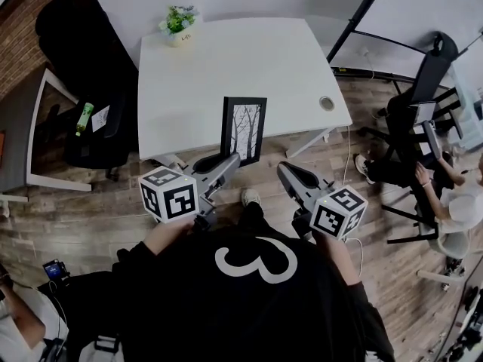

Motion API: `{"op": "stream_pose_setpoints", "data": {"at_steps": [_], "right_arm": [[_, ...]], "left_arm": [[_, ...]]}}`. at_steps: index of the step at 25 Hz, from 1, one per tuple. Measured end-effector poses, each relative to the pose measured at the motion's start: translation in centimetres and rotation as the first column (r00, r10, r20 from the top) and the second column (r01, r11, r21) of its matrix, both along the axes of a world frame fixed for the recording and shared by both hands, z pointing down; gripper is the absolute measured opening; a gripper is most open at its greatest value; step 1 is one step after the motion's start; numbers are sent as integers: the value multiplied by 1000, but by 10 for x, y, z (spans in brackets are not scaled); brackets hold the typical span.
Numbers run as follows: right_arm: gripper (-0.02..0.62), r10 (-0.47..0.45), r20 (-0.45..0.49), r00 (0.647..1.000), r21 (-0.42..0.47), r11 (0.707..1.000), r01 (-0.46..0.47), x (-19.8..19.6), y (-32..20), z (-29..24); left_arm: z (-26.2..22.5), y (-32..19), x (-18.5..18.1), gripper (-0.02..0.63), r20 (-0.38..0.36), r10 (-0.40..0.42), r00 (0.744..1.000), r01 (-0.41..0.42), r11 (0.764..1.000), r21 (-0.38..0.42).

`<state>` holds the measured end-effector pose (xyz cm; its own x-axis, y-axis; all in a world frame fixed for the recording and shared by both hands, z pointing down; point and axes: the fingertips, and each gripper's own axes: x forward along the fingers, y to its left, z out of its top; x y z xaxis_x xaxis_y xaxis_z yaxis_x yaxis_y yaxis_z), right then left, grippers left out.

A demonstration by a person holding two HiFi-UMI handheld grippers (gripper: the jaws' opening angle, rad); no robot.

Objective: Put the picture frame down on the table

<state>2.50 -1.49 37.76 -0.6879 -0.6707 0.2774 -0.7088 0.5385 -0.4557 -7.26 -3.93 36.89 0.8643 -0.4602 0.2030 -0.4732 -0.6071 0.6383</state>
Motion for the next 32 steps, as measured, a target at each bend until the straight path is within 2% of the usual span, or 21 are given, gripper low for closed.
{"op": "stream_pose_setpoints", "data": {"at_steps": [17, 26, 32], "right_arm": [[23, -160, 20, 987, -31, 987, 161, 33, -133, 6], [23, -251, 33, 967, -12, 968, 252, 45, -172, 12], [23, -292, 36, 956, 5, 956, 292, 42, -181, 13]], "left_arm": [[11, -113, 32, 64, 16, -152, 988, 152, 987, -44], [18, -140, 48, 64, 32, -229, 973, 230, 972, -42], [20, -141, 49, 64, 41, -259, 965, 261, 965, -38]]}}
